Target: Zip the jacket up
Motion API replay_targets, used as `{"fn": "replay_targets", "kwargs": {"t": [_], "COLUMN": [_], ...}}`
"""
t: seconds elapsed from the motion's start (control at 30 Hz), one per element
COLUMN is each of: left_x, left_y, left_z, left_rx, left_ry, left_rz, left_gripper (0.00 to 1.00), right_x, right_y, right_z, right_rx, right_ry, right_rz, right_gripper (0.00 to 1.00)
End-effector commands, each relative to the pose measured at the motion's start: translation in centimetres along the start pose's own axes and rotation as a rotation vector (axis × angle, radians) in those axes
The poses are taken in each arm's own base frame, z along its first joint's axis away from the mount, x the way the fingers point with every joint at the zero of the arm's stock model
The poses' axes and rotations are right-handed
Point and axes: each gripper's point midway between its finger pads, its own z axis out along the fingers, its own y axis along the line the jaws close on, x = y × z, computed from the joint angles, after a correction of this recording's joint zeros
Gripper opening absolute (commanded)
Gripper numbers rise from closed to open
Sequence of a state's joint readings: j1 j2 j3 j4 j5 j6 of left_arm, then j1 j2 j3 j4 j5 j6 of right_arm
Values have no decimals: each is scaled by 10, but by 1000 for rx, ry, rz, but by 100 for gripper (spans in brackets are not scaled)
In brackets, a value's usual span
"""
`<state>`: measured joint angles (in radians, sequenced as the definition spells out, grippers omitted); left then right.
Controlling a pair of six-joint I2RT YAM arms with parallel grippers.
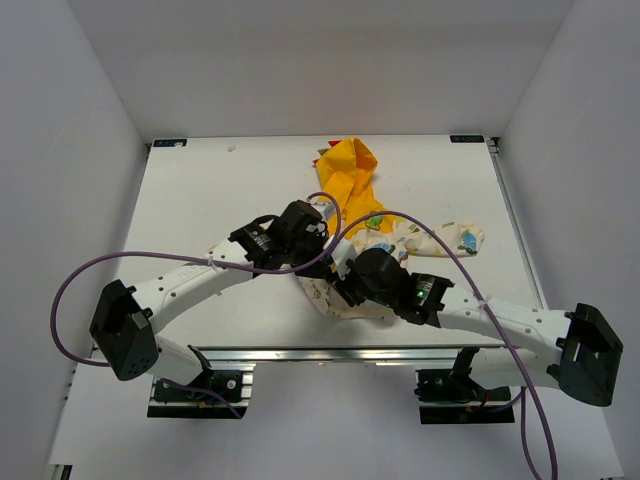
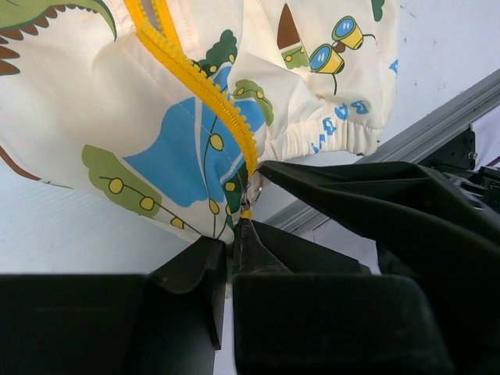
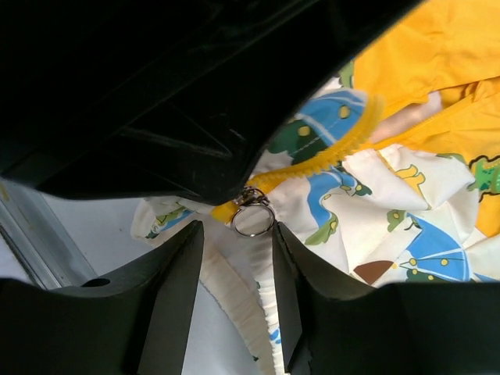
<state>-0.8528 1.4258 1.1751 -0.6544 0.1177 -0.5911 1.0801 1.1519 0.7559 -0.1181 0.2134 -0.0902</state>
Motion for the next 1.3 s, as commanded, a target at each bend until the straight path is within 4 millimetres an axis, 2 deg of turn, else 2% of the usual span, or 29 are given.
{"fn": "replay_targets", "kwargs": {"t": [0.0, 0.13, 0.2, 0.23, 0.3, 0.33, 0.37, 0.5, 0.53, 0.63, 0.7, 0.77, 0.8, 0.87, 0.9, 0.93, 0.97, 1.0, 1.03, 1.1, 1.13, 1.17, 1.2, 1.23, 1.27], "left_x": [-8, -8, -7, -8, -8, -10, -11, -14, -15, -22, -22, -22, -21, -19, -20, -10, -15, -17, -12, -8, -18, -5, -4, -11, -3], "left_y": [-13, -16, -17, -16, -11, -8, -7, -3, -4, -6, -6, -6, -7, -8, -12, -10, -17, -20, -16, -18, -35, -31, -35, -45, -45], "left_z": [-13, -17, -17, -17, -15, -12, -11, -8, -8, -10, -10, -11, -12, -12, -18, -16, -17, -26, -20, -23, -42, -39, -44, -61, -61], "left_rx": [52, 83, 89, 84, 62, 46, 40, 23, 26, 28, 27, 28, 33, 54, 80, 105, 152, 186, 214, 272, 364, 393, 426, 475, 505], "left_ry": [-38, -49, -51, -54, -59, -68, -75, -97, -104, -129, -129, -130, -131, -135, -153, -137, -178, -226, -269, -341, -448, -455, -489, -573, -573], "left_rz": [40, 59, 68, 67, 62, 60, 58, 47, 48, 51, 52, 52, 53, 71, 87, 132, 176, 211, 277, 336, 411, 437, 466, 523, 553], "left_gripper": [0, 0, 0, 0, 0, 0, 0, 0, 0, 0, 0, 0, 0, 0, 0, 0, 0, 0, 0, 0, 0, 0, 0, 0, 0], "right_x": [-19, -22, -27, -32, -39, -39, -41, -29, -22, -23, -23, -24, -27, -31, -31, -31, -34, -38, -39, -40, -40, -42, -41, -42, -43], "right_y": [-3, -8, -6, -3, 5, 14, 20, 67, 74, 77, 64, 51, 25, -4, -25, -32, -39, -55, -65, -85, -87, -89, -89, -86, -79], "right_z": [6, 10, 10, 9, 4, -1, -5, -30, -36, -43, -41, -38, -34, -31, -33, -34, -36, -40, -44, -51, -52, -53, -50, -48, -45], "right_rx": [16, 47, 31, 10, -34, -93, -128, -423, -466, -486, -406, -326, -171, 7, 127, 163, 197, 281, 326, 431, 443, 444, 431, 407, 358], "right_ry": [-35, -52, -72, -95, -120, -130, -139, -115, -89, -96, -99, -102, -105, -124, -130, -137, -153, -172, -181, -191, -188, -191, -182, -177, -172], "right_rz": [-14, -14, -17, -14, -21, -24, -26, -72, -74, -58, -36, -18, 21, 101, 140, 148, 165, 198, 224, 288, 294, 294, 292, 278, 244], "right_gripper": [47, 46, 42, 30, 20, 14, 13, 14, 15, 16, 25, 27, 34, 44, 46, 48, 52, 53, 53, 54, 54, 55, 55, 55, 55]}}
